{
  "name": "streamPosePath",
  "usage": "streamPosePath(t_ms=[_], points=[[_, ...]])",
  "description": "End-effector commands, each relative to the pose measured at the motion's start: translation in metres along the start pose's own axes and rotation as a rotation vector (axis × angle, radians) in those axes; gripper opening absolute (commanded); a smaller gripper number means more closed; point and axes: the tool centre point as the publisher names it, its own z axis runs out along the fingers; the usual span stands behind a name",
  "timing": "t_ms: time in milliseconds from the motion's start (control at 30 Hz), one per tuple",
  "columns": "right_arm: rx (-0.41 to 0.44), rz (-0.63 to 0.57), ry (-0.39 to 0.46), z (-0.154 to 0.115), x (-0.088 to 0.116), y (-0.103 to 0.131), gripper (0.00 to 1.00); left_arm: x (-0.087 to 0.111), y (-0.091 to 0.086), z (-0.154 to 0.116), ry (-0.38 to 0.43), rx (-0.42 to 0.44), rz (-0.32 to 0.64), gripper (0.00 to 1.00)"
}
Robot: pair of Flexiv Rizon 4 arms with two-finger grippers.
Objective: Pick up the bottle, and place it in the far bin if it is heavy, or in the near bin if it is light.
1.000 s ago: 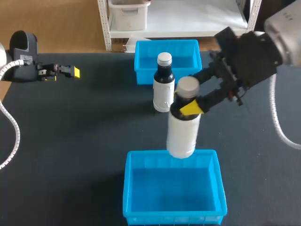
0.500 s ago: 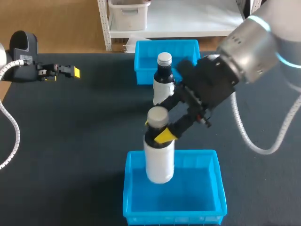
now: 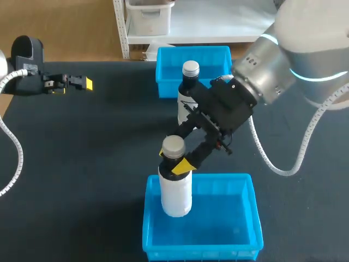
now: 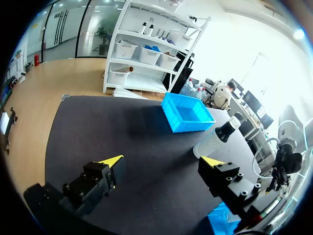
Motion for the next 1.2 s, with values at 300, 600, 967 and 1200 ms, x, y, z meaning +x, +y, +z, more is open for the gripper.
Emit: streamPosePath(t_ms=[300, 600, 967, 1200], points=[[-0.059, -0.017, -0.006, 0.007, 0.019, -0.005, 0.00, 0.000, 0.000, 0.000, 0.000, 0.000, 0.000, 1.00], [-0.066, -0.034, 0.019, 0.012, 0.025, -0.002, 0.00, 0.000, 0.000, 0.000, 0.000, 0.000, 0.000, 1.00], [-0.073, -0.033, 0.021, 0.015, 0.029, -0.002, 0.24, 0.000, 0.000, 0.000, 0.000, 0.000, 0.000, 1.00], [-0.075, -0.028, 0.026, 0.016, 0.030, -0.002, 0.91, 0.000, 0.000, 0.000, 0.000, 0.000, 0.000, 1.00]])
